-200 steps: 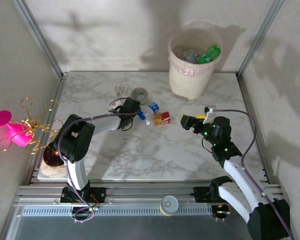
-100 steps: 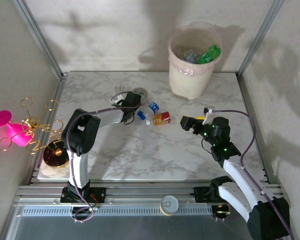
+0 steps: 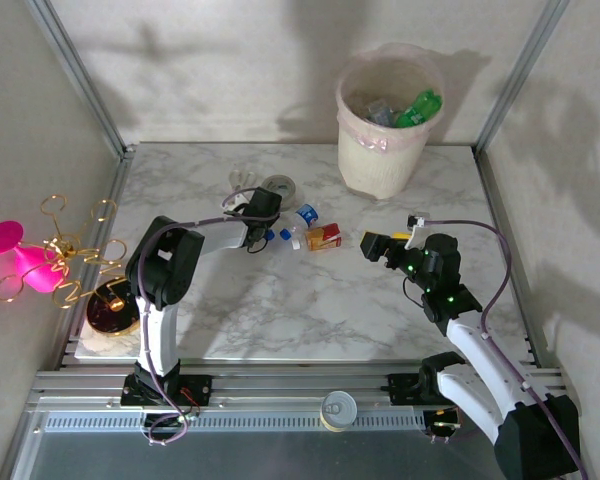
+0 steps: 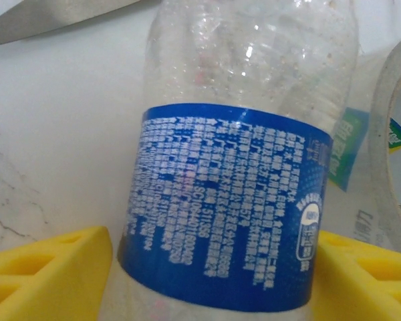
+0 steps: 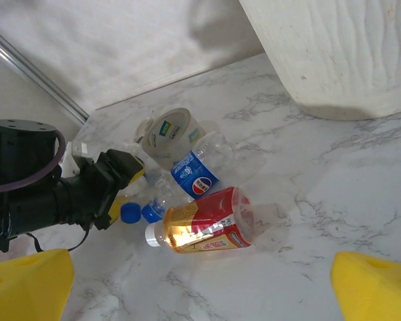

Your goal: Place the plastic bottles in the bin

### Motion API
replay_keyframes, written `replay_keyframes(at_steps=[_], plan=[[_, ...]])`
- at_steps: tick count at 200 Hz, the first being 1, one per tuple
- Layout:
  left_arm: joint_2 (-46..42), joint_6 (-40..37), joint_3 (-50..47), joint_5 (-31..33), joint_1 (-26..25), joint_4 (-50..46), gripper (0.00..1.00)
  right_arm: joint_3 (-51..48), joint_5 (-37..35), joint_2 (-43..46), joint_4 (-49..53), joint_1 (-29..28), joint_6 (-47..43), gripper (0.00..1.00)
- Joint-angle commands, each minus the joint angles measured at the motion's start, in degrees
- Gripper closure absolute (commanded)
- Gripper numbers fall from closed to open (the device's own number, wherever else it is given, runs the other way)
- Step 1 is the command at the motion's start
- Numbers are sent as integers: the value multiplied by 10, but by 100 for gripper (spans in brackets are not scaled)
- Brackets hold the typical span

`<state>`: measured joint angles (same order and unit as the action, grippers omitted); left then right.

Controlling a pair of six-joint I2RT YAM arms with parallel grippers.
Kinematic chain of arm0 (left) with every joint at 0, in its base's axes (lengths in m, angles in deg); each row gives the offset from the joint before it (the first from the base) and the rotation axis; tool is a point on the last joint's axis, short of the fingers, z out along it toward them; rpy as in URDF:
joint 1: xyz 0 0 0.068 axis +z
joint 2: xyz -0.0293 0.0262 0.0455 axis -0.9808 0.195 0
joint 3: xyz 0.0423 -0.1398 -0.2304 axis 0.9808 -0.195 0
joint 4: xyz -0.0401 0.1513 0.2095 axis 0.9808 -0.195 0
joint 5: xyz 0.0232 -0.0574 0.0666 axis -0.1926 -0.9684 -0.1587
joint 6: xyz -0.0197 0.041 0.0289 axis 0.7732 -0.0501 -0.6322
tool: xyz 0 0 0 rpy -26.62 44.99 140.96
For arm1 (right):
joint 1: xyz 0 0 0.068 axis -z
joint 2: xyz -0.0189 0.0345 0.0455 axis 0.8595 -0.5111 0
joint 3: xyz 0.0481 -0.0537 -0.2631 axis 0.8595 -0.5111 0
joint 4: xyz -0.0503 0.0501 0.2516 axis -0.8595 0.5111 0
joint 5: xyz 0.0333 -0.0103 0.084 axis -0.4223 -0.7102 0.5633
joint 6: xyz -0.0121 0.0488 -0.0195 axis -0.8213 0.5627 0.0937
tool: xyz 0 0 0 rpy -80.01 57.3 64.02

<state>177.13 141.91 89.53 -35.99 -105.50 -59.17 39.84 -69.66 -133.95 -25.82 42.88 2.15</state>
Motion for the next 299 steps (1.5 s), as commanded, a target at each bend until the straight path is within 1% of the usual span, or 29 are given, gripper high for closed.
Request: replay_keyframes(at_steps=[1,14,19,42,85,116,150,166,189,234,242,275,299], plan=[[-5,-3,-24,-13,13,-4,39,0,20,-3,-19,-3,10,1],[-15,1,-35,-13,13,7,40,-2,39,-7,-27,-4,10,1],[-20,1,-40,-13,13,13,43,-3,51,-11,-31,-4,10,1],[-52,9,-66,-16,12,35,45,-5,100,-32,-55,-17,10,1],[-145,26,-125,-56,2,90,44,-8,123,-78,-125,-75,11,2],[-211,25,-155,-91,-18,123,43,9,151,-130,-169,-117,3,11],[-275,34,-192,-102,-56,172,42,50,149,-195,-181,-173,-18,18],[-291,38,-196,-104,-73,177,42,65,147,-225,-194,-188,-13,19],[-310,48,-205,-109,-98,190,42,90,146,-261,-204,-207,-8,24],[-347,72,-237,-108,-132,209,42,113,138,-303,-228,-218,10,31],[-355,78,-247,-108,-136,230,42,117,134,-309,-228,-218,13,33],[-387,105,-290,-109,-143,267,41,121,117,-321,-240,-219,24,39],[-401,122,-311,-111,-148,292,41,122,124,-329,-259,-220,35,41]])
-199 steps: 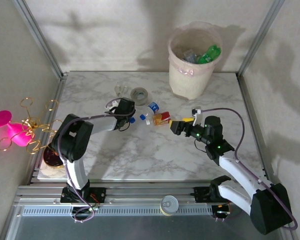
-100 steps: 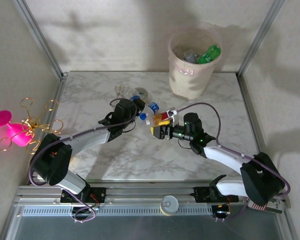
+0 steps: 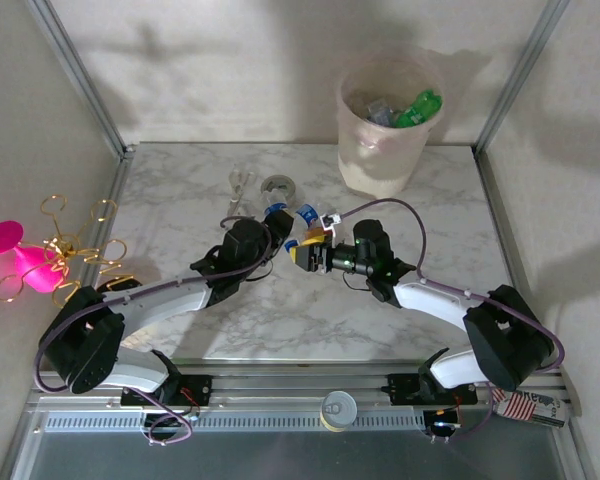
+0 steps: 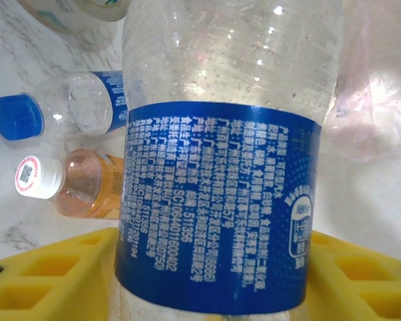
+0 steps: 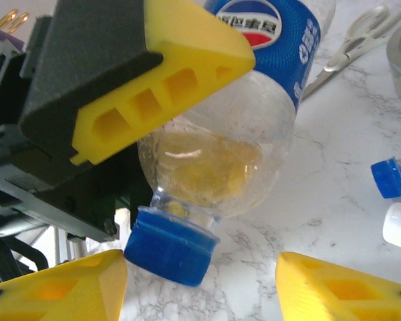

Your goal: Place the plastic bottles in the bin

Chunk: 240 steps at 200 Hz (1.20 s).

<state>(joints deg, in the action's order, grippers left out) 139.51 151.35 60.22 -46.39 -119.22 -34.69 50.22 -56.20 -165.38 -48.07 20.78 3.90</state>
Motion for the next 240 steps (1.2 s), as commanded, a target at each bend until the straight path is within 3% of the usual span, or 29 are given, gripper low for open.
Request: replay_keyframes(at_steps=[1,76,123,147,175,209,240], plan=[[-24,28,-17,-8,-11,48,41,18,-11,-15,-37,1,19,41],[-38,38,-26,7,-17,62,40,28,-5,-40,-58,-10,33,44],[-46,35,-30,18,-18,56,37,32,3,-48,-62,-10,38,63],[-50,34,-30,22,-18,52,27,33,3,-46,-63,-10,37,69],[-62,27,-28,37,-17,34,1,34,-14,-36,-57,-10,34,70],[-108,-1,-39,79,0,4,0,52,-46,-22,4,-7,6,70],[-163,-28,-75,70,48,14,0,68,-67,3,61,25,-9,72]])
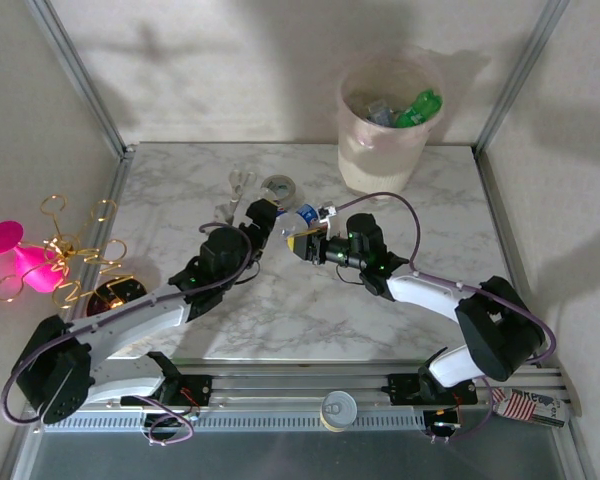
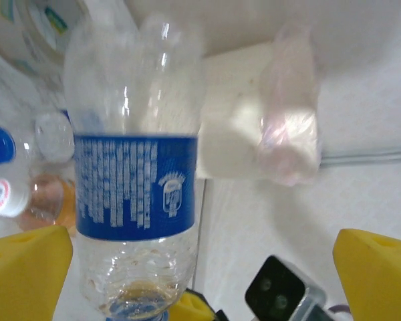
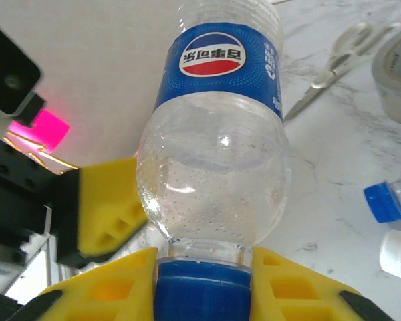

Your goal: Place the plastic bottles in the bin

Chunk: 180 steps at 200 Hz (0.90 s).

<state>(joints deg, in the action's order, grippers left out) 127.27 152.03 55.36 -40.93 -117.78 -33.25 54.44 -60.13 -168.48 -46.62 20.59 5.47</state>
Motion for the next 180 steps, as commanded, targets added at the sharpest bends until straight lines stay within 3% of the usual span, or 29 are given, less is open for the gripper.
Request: replay_keyframes(at_steps=[1,44,94,132,180], plan=[[-43,-36,-27,15,35,0,0,26,-28,36,48,29,-25,72],[-126,-77,-78,19,84,-6,0,94,-37,75,130,99,-79,72],[-191,-84,-141,15,97,11,0,248,-116,59,241,183,-155,72],[-195,-75,-168,2,101,18,0,381,-175,-9,288,248,-175,71],[-175,-83,-175,-35,104,27,0,538,-157,-139,354,302,-137,70]])
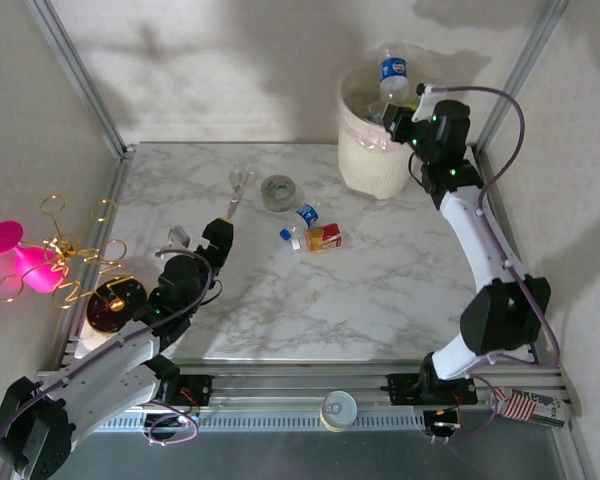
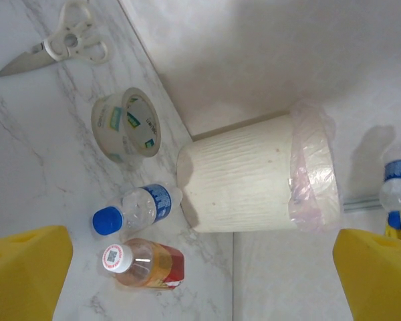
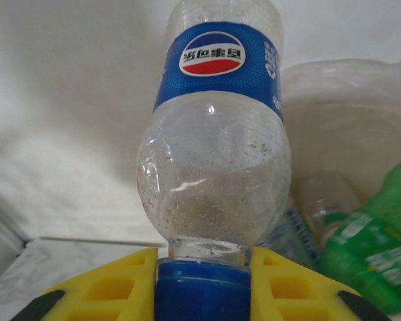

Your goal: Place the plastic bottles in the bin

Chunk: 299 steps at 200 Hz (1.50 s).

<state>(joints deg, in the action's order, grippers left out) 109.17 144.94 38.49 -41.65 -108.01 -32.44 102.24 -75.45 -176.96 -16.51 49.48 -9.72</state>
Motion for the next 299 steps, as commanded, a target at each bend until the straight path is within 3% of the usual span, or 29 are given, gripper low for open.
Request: replay_keyframes(at_steps=[1,32,55,121,135,148,186,232,299], plan=[[6,-13,-6,-28,6,20,0,62,-4,-56,54,14,16,70],[14,-19,-6,-49,7,24,0,137,-6,-121,91,26,23,70],[13,-23,-4,-54,7,17,0,165,-11,-147,104,28,19,62],[16,-43,16,-63,8,-11,0,230,-29,-156,126,28,11,30],[21,-48,21,-65,8,-15,0,213,-35,-134,116,28,6,17],[28,-53,25,-68,8,-18,0,184,-38,-105,101,28,2,1],[69,-93,56,-83,8,-30,0,55,-24,9,49,23,-2,1],[165,-201,142,-99,9,-84,0,-152,2,163,10,7,7,1],[348,-320,283,-134,7,-170,3,-463,70,322,-88,-22,107,1]])
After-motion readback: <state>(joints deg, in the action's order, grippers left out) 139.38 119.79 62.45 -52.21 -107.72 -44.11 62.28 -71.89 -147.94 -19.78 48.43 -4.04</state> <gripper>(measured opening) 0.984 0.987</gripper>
